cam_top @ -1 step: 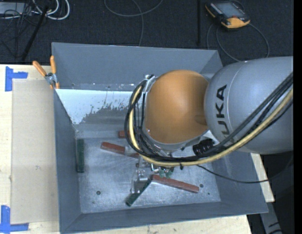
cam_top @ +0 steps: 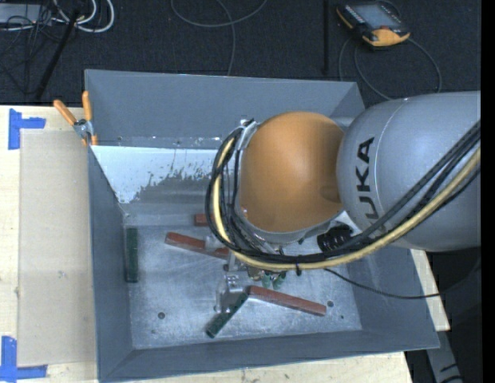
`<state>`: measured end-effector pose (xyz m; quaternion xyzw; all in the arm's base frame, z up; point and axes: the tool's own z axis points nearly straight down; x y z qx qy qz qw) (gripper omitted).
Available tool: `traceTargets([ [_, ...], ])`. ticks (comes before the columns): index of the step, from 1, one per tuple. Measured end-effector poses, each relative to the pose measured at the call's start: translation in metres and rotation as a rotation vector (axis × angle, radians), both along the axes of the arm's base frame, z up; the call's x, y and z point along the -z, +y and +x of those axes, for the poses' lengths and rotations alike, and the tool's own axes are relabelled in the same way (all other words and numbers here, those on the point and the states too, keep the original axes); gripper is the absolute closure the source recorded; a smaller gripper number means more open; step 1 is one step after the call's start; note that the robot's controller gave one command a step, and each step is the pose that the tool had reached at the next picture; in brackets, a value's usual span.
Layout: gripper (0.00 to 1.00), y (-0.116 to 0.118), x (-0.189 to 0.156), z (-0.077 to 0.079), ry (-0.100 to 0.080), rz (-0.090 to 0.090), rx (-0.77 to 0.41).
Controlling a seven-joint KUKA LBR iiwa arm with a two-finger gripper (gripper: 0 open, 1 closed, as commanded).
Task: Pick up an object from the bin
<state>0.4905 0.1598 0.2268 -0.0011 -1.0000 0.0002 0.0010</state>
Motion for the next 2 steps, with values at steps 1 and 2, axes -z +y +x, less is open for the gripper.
traceTargets([
  [1,0.0,-0.027,0.071,0.012,-0.005,0.001,-0.045],
  [2,0.0,-0.082,0.065,0.035,-0.006,-0.002,-0.109],
])
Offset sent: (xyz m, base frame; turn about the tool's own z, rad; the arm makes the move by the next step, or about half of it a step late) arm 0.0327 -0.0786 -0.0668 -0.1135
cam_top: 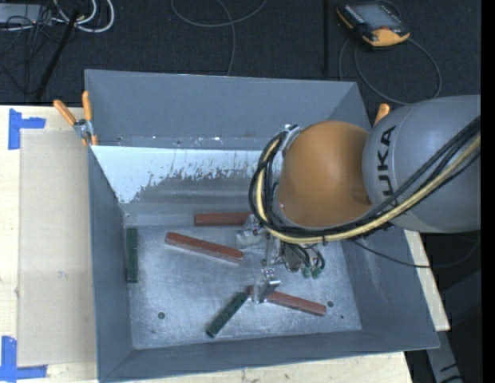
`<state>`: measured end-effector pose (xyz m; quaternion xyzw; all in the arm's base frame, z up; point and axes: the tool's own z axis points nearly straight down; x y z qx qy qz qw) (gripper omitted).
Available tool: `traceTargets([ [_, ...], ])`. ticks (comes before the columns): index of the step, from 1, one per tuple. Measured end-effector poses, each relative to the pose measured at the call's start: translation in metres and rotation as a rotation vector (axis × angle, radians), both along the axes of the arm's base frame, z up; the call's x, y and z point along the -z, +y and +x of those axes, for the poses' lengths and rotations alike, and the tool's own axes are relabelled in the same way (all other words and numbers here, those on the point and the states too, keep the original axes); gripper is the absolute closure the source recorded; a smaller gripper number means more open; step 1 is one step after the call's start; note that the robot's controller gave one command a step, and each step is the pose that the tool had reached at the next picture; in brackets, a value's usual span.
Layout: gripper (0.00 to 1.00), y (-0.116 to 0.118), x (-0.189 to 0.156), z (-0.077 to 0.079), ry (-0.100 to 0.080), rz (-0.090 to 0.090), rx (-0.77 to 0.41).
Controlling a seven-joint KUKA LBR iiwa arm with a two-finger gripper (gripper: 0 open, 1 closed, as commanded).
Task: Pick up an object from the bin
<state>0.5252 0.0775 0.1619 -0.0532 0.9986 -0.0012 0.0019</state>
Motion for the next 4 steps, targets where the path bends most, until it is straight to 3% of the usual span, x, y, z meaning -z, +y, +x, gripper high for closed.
traceTargets([
  [1,0.0,-0.055,0.053,-0.016,0.003,0.002,-0.103],
  [2,0.0,-0.071,0.088,-0.036,0.005,0.002,0.035],
  [3,1.0,-0.047,0.087,-0.021,-0.001,-0.001,0.142],
  [4,1.0,-0.047,0.087,-0.021,0.0,-0.001,0.142],
])
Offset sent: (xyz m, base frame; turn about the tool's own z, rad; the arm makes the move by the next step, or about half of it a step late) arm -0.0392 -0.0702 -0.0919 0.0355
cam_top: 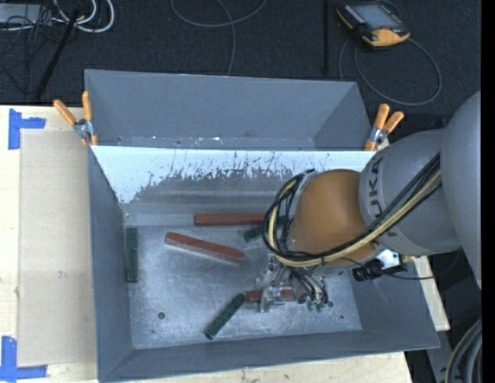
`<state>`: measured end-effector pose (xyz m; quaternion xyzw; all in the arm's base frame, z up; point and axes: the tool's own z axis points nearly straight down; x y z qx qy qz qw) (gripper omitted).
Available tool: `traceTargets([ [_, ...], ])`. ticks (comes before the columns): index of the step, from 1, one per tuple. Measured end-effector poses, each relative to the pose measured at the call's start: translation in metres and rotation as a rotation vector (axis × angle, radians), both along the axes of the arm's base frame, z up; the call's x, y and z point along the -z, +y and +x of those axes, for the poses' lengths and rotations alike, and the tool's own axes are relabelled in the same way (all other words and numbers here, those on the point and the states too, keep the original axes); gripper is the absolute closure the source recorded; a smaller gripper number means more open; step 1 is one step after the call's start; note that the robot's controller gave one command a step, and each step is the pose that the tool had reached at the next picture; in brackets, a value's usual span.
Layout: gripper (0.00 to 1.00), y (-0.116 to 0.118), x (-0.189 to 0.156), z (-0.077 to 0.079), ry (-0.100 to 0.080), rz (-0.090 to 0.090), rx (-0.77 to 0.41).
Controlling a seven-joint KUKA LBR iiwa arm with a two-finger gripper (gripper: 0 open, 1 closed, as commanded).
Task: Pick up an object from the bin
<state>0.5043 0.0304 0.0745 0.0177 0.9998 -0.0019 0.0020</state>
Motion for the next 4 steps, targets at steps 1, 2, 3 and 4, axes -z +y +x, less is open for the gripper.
traceTargets([
  [1,1.0,0.0,-0.004,-0.001,0.003,0.0,0.001],
  [2,1.0,0.001,-0.023,-0.003,0.01,0.003,0.0],
  [3,1.0,0.002,-0.035,-0.001,0.002,0.004,0.0],
  [4,1.0,0.002,-0.045,-0.003,0.009,0.003,0.0],
])
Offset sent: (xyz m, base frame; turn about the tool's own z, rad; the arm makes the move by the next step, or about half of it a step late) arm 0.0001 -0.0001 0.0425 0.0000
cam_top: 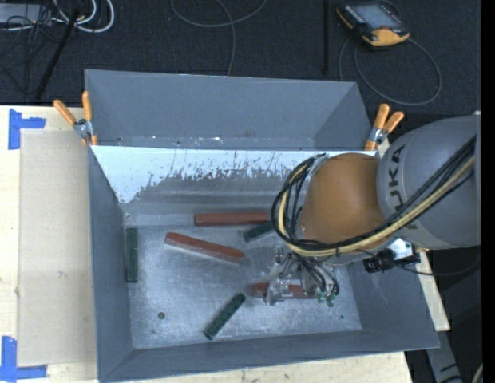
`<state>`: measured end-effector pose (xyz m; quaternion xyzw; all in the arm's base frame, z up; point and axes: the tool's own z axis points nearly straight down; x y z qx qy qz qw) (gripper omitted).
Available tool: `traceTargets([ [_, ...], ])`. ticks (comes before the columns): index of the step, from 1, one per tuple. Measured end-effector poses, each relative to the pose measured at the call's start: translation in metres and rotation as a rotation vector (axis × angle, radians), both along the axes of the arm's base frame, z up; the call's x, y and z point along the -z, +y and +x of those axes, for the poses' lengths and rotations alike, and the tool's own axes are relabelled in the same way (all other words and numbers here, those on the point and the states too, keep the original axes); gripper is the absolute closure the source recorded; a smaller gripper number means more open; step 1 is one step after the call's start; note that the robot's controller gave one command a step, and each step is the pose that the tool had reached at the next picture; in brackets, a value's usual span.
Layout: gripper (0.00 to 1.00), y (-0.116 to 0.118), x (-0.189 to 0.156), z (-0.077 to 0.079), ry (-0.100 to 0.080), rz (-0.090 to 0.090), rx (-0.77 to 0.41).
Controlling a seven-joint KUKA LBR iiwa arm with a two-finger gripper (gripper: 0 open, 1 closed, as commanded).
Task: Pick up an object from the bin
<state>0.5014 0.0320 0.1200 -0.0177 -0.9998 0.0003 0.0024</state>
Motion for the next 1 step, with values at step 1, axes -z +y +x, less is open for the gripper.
traceTargets([
  [1,1.0,0.0001,-0.0167,-0.0004,0.0,0.0,0.0],
])
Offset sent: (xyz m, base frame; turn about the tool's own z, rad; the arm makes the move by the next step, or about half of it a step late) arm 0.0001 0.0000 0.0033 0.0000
